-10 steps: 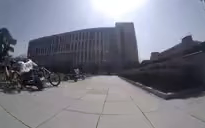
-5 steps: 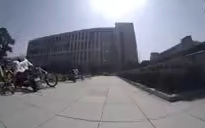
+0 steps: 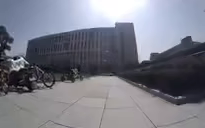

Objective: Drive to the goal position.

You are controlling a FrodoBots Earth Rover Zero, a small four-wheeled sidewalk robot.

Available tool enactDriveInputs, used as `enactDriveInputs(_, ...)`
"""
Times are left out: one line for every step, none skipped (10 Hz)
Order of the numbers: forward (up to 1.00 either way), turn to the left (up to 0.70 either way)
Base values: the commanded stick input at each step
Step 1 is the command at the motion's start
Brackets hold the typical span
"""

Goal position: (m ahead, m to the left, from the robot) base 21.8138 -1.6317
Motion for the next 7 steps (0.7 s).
enactDriveInputs(0.45, 0.0)
enactDriveInputs(0.45, 0.0)
enactDriveInputs(0.45, 0.0)
enactDriveInputs(0.45, 0.0)
enactDriveInputs(0.45, 0.0)
enactDriveInputs(0.45, 0.0)
enactDriveInputs(0.45, 0.0)
